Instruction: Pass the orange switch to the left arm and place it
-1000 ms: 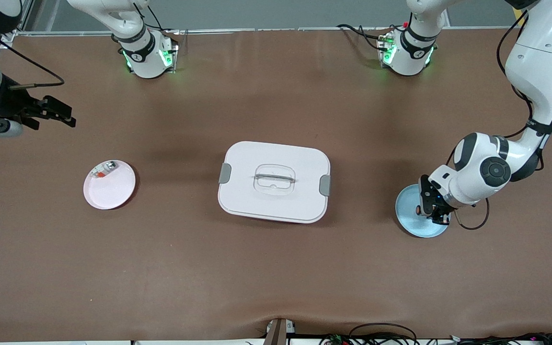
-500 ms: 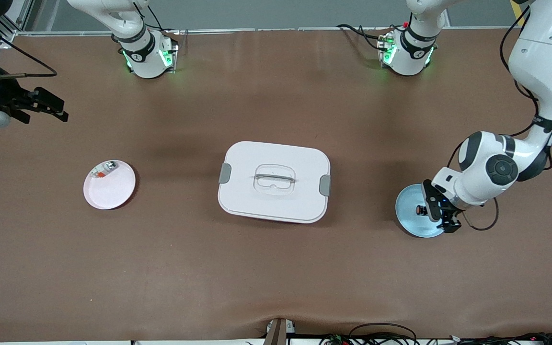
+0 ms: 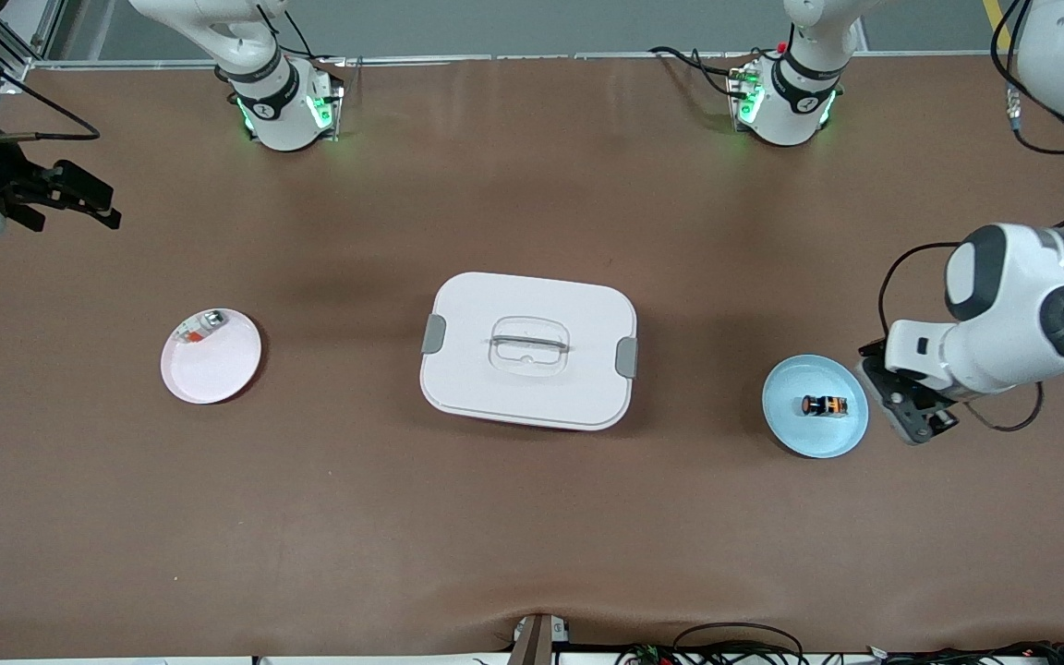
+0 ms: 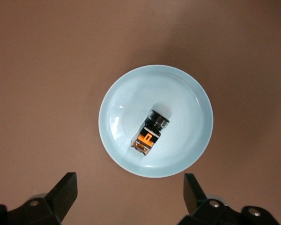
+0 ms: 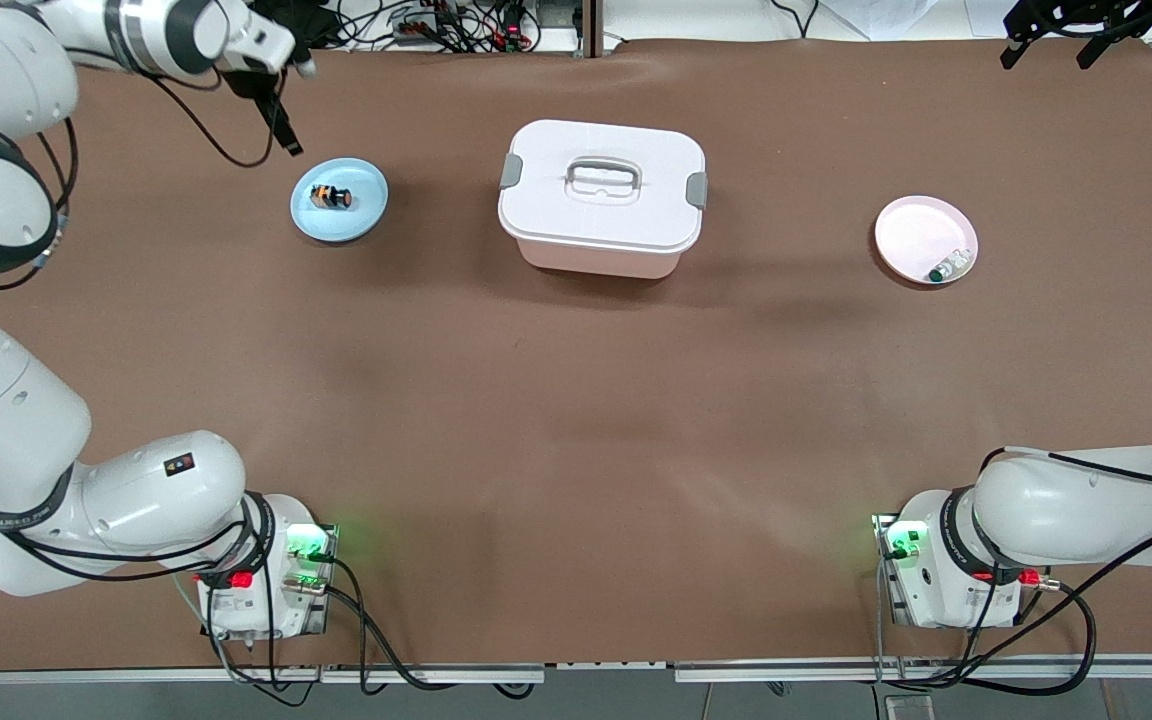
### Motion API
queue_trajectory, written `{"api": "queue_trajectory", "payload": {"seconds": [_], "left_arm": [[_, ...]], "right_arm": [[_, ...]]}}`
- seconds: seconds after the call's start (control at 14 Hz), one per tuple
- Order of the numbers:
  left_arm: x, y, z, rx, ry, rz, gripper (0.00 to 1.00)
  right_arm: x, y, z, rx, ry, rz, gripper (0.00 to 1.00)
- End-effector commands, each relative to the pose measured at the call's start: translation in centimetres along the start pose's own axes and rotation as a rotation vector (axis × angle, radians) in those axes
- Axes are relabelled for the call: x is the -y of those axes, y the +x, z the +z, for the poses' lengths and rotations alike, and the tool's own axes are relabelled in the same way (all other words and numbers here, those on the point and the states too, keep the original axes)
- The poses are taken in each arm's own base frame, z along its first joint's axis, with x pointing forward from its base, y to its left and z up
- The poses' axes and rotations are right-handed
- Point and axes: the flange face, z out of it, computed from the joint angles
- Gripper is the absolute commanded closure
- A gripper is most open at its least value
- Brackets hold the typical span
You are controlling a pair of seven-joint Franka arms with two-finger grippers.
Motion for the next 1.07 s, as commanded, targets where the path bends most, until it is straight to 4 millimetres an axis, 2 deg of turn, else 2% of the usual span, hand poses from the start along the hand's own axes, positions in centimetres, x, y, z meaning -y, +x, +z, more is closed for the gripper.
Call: {"api": "queue_trajectory", "payload": {"seconds": [0.0, 0.21, 0.36, 0.5, 0.71, 1.0], "left_arm": [[-0.4, -0.4, -4.9, 0.021, -0.006, -0.182, 0.0], [0.5, -0.8, -8.5, 0.001, -0.042, -0.346, 0.0], [1.8, -2.2, -11.5, -0.03, -0.065, -0.506, 0.0], [2.0, -2.7, -13.4, -0.035, -0.079, -0.6, 0.0], [1.0, -3.1, -17.1, -0.036, -0.059, -0.735, 0.0], [-0.7, -3.3, -19.6, -0.013, -0.039, -0.919, 0.0]], "right_arm": [[-0.2, -0.3, -1.6, 0.002, -0.02, 0.016, 0.0], [-0.2, -0.6, -2.2, 0.023, -0.019, 0.016, 0.0], [-0.2, -0.6, -2.4, 0.018, -0.019, 0.018, 0.0], [-0.2, -0.5, -2.7, 0.011, -0.021, 0.018, 0.0], [-0.2, -0.4, -2.7, 0.008, -0.021, 0.018, 0.0], [-0.4, -0.3, -2.7, 0.008, -0.019, 0.021, 0.0]]}}
